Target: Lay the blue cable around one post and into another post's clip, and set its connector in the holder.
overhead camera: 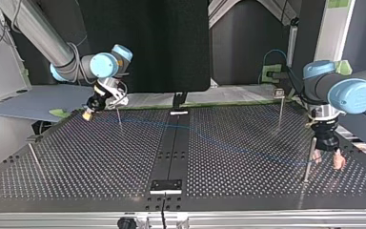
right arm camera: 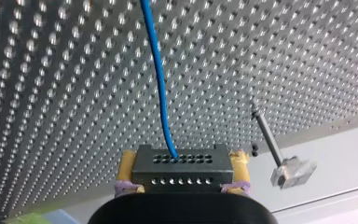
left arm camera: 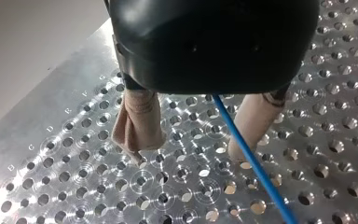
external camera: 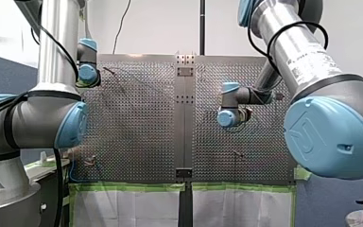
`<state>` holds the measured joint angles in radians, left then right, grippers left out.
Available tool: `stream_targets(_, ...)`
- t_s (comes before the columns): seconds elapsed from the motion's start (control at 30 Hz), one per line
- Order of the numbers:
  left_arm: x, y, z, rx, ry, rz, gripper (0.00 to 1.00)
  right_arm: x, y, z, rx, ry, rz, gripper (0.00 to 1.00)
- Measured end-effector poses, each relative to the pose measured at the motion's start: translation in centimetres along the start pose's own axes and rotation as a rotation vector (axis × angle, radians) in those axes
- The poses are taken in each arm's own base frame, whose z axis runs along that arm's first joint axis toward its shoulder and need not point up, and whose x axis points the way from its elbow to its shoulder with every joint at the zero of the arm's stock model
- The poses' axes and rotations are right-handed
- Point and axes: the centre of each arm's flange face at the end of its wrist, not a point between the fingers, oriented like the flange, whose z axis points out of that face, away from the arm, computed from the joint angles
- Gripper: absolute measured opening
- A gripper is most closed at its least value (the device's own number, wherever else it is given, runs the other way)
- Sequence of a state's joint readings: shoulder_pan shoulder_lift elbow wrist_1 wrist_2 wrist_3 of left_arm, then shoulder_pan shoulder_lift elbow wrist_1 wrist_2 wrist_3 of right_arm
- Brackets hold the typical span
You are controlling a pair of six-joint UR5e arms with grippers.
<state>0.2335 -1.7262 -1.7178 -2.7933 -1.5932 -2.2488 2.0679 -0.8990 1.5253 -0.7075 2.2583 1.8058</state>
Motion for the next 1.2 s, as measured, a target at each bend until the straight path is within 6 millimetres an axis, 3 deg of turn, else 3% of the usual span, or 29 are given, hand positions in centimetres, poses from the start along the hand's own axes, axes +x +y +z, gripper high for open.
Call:
stream_targets(0.17,-0.1,0.1,0.1,0.0,-0.003,0.0,1.0,-1.0,1.7,0.0,-0.015,0.001,-0.002,0.0)
stream_targets(0.37,-0.1,0.1,0.1,0.001,-0.005,0.0,1.0,-4.3,4.3,-0.5,-0.032,-0.024,0.004,0.0)
stream_targets(0.9,0.1,-0.1,0.0,0.006,0.001,-0.001,1.0,-13.9,15.1,-1.3,-0.061,-0.139,-0.11,0.0)
stream_targets(1.2,0.1,-0.2,0.0,0.013,0.004,-0.002,1.0,-15.2,19.9,-1.4,-0.06,-0.162,-0.188,0.0)
